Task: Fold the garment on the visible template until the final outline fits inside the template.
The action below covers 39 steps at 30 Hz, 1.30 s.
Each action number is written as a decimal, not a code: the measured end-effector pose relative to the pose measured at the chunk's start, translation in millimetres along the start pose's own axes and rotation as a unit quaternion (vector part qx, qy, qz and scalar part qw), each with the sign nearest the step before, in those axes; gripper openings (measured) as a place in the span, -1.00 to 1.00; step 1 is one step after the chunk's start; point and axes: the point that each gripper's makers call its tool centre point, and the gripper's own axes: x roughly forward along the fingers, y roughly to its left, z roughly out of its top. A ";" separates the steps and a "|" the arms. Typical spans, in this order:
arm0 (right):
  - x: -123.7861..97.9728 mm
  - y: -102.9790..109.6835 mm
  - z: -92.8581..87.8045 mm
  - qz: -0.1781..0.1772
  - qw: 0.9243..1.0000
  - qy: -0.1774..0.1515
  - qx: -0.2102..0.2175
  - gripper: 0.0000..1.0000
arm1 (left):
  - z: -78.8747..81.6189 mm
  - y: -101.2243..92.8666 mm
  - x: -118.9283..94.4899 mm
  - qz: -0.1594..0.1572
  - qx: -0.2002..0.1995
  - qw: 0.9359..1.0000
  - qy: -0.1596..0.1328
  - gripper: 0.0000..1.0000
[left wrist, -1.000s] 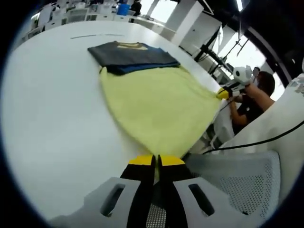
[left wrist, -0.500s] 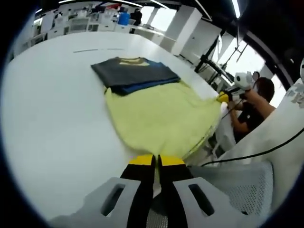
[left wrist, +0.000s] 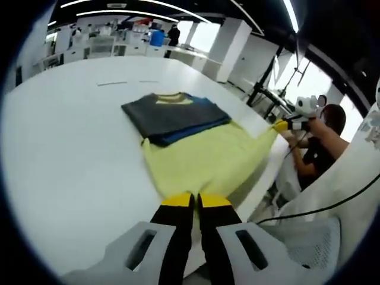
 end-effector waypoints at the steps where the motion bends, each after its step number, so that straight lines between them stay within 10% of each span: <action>1: 0.5 -1.0 1.6 -0.001 1.000 -0.002 -0.001 -1.00 | 2.8 0.9 -0.1 0.002 0.001 1.000 -0.004 -1.00; 39: 20.2 -60.2 96.5 -0.038 0.997 -0.073 -0.013 -1.00 | 112.5 57.3 26.0 0.060 0.036 0.994 -0.089 -1.00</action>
